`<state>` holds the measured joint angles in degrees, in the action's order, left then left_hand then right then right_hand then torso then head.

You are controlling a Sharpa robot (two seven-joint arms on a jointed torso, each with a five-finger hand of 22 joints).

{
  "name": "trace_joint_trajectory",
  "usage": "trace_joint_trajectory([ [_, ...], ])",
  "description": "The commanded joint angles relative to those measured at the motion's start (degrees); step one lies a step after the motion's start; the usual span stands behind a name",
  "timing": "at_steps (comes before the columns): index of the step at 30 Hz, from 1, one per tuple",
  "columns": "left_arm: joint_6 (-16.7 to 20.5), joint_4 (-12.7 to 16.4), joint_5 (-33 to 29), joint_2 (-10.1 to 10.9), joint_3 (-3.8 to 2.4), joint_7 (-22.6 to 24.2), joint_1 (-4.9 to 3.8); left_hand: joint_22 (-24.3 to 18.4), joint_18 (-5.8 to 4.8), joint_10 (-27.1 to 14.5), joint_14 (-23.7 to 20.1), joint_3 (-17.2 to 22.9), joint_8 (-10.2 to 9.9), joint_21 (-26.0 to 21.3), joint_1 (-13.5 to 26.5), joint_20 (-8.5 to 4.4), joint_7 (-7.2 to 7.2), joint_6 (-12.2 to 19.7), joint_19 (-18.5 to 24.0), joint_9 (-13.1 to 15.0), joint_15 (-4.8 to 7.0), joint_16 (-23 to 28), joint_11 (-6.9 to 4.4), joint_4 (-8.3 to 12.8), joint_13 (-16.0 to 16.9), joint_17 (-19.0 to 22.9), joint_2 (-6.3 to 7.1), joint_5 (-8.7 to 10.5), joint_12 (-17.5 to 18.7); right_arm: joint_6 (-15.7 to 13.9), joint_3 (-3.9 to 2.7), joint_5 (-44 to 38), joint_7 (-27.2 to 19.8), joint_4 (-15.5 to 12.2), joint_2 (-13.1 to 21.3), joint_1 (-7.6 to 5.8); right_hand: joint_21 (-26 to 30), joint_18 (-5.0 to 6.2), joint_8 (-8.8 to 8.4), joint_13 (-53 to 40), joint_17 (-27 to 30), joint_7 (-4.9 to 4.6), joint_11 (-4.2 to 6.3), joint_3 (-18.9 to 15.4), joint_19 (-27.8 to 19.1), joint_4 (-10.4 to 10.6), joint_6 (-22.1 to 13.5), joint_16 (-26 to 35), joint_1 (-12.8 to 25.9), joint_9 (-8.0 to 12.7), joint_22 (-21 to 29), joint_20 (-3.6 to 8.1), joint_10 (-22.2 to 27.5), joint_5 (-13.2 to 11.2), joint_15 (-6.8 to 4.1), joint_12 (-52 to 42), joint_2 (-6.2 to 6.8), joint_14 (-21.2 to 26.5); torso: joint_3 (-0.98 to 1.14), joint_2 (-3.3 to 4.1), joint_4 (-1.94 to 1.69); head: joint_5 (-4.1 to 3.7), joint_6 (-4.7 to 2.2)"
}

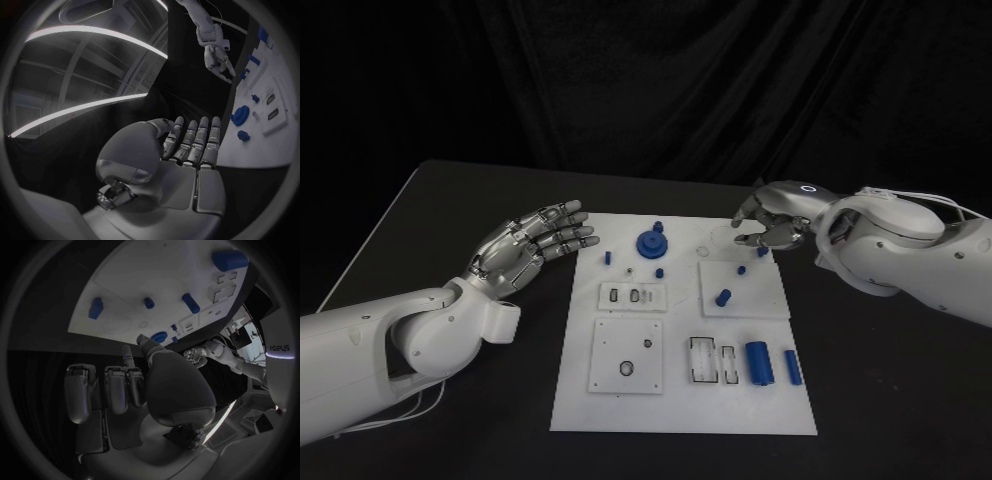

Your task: Assemble the parts on the task board

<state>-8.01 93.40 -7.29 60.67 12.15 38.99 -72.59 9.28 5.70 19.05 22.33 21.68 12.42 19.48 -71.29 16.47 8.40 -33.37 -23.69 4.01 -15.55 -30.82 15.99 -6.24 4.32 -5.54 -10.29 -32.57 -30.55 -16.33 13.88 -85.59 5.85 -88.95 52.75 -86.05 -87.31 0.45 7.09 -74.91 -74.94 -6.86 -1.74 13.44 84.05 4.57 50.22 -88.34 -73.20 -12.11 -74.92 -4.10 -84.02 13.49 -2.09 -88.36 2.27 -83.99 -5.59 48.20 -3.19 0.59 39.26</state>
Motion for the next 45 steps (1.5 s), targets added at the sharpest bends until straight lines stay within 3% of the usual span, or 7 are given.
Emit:
trace_joint_trajectory([
  [1, -0.61, 0.11, -0.08, -0.06, -0.04, 3.34, 0.15, -0.06, -0.84, -0.03, -0.55, 0.34, 0.33, -0.35, 0.4, -0.03, 0.27, -0.06, 0.36, 0.03, -0.04, -0.19, 0.27, -0.08, -0.07, 0.06, -0.04, -0.09, -0.34, -1.7, 0.13, -1.03, 2.71, -1.54, 2.5, 0.35, -0.05, 0.62, -0.4, -12.47, -12.63, 0.1, 0.55, 0.01, 3.76, -0.42, -0.55, -0.09, -0.78, 0.21, -12.51, 0.23, -3.52, 0.47, -0.48, -0.03, 0.16, -5.44, -0.1, -0.14, 0.05, -0.33, 0.22],
  [6, -0.61, 0.02, -0.08, -0.12, -0.04, 3.27, 0.19, -0.06, -0.84, -0.03, -0.55, 0.34, 0.33, -0.35, 0.4, -0.03, 0.27, -0.06, 0.36, 0.03, -0.04, -0.19, 0.27, -0.08, -0.07, 0.06, -0.04, -0.09, -0.34, -2.34, 0.33, -1.49, 3.66, -2.95, 6.18, 1.22, -0.14, 0.57, -1.18, -12.38, -12.73, 0.36, 0.82, 0.17, 3.84, -0.51, -1.56, -0.15, -1.31, 0.68, -12.62, 0.45, -3.45, 0.91, -0.71, 0.04, 0.45, -5.47, -0.11, -0.24, 0.03, -0.85, 0.46],
  [9, -0.7, -0.07, -0.08, -0.23, -0.04, 3.22, 0.21, -0.06, -0.84, -0.03, -0.55, 0.34, 0.33, -0.35, 0.4, -0.03, 0.27, -0.06, 0.36, 0.03, -0.04, -0.19, 0.27, -0.08, -0.07, 0.06, -0.04, -0.09, -0.34, -2.98, 0.37, -1.88, 4.09, -3.16, 7.41, 1.77, -0.13, 0.57, -1.38, -12.16, -12.71, 0.43, 0.89, 0.12, 3.84, -0.46, -1.83, -0.14, -1.35, 0.82, -12.62, 0.51, -3.25, 0.78, -0.78, 0.18, 0.61, -5.46, -0.02, -0.23, -0.23, -1.14, 0.58],
  [13, -0.83, -0.18, -0.08, -0.34, -0.04, 3.15, 0.25, -0.06, -0.84, -0.03, -0.55, 0.34, 0.33, -0.35, 0.4, -0.03, 0.27, -0.06, 0.36, 0.03, -0.04, -0.19, 0.27, -0.08, -0.07, 0.06, -0.04, -0.09, -0.34, -3.48, 0.4, -2.12, 4.49, -2.84, 8.15, 2.39, -0.12, 0.57, -1.75, -11.99, -12.67, 0.61, 1.06, -0.15, 3.85, -0.17, -2.33, -0.12, -1.25, 1.1, -12.64, 0.66, -3.11, -0.05, -0.92, 0.3, 0.98, -5.46, 0.03, -0.16, -0.29, -1.31, 0.57],
  [20, -0.93, -0.27, -0.08, -0.28, -0.04, 2.98, 0.33, -0.06, -0.83, 0.03, -0.56, 0.41, 0.35, -0.35, 0.45, -0.03, 0.3, -0.05, 0.36, 0.03, -0.03, -0.23, 0.3, -0.09, -0.06, 0.07, -0.03, -0.11, -0.38, -4.08, 0.42, -2.39, 4.88, -1.68, 8.09, 3.41, 0.0, 0.6, -2.09, -11.82, -12.47, 0.68, 1.13, -1.15, 3.78, 0.95, -2.73, 0.01, -0.63, 1.47, -12.58, 0.83, -3.0, -3.08, -1.05, 0.41, 1.63, -5.41, -0.08, -0.13, 0.07, -0.92, 0.83],
  [26, -1.01, -0.37, -0.08, -0.25, -0.04, 2.9, 0.4, -0.06, -0.83, 0.03, -0.56, 0.41, 0.35, -0.35, 0.45, -0.03, 0.3, -0.05, 0.36, 0.03, -0.03, -0.23, 0.3, -0.09, -0.06, 0.07, -0.03, -0.11, -0.38, -4.66, 0.42, -2.46, 5.15, -0.91, 7.38, 3.87, 0.18, 0.66, -2.46, -11.45, -12.19, 0.63, 1.11, -1.6, 3.65, 1.34, -3.41, 0.2, -0.6, 1.72, -12.44, 0.85, -2.67, -3.97, -1.04, 0.66, 1.91, -5.34, -0.04, -0.14, -0.18, -1.23, 0.93],
  [45, -1.37, -0.56, -0.08, -0.31, -0.04, 2.48, 0.52, -0.06, -0.83, 0.03, -0.56, 0.41, 0.35, -0.35, 0.45, -0.03, 0.3, -0.05, 0.36, 0.03, -0.03, -0.23, 0.3, -0.09, -0.06, 0.07, -0.03, -0.11, -0.38, -5.13, 0.42, -2.49, 5.04, 1.59, 4.66, 4.16, 0.57, 0.8, -2.53, -10.44, -11.53, 0.41, 0.97, -1.9, 3.37, 1.98, -3.64, 0.63, -0.47, 1.86, -12.12, 0.81, -1.76, -4.32, -0.96, 1.33, 1.69, -5.18, -0.07, -0.19, -0.06, -1.38, 0.95],
])
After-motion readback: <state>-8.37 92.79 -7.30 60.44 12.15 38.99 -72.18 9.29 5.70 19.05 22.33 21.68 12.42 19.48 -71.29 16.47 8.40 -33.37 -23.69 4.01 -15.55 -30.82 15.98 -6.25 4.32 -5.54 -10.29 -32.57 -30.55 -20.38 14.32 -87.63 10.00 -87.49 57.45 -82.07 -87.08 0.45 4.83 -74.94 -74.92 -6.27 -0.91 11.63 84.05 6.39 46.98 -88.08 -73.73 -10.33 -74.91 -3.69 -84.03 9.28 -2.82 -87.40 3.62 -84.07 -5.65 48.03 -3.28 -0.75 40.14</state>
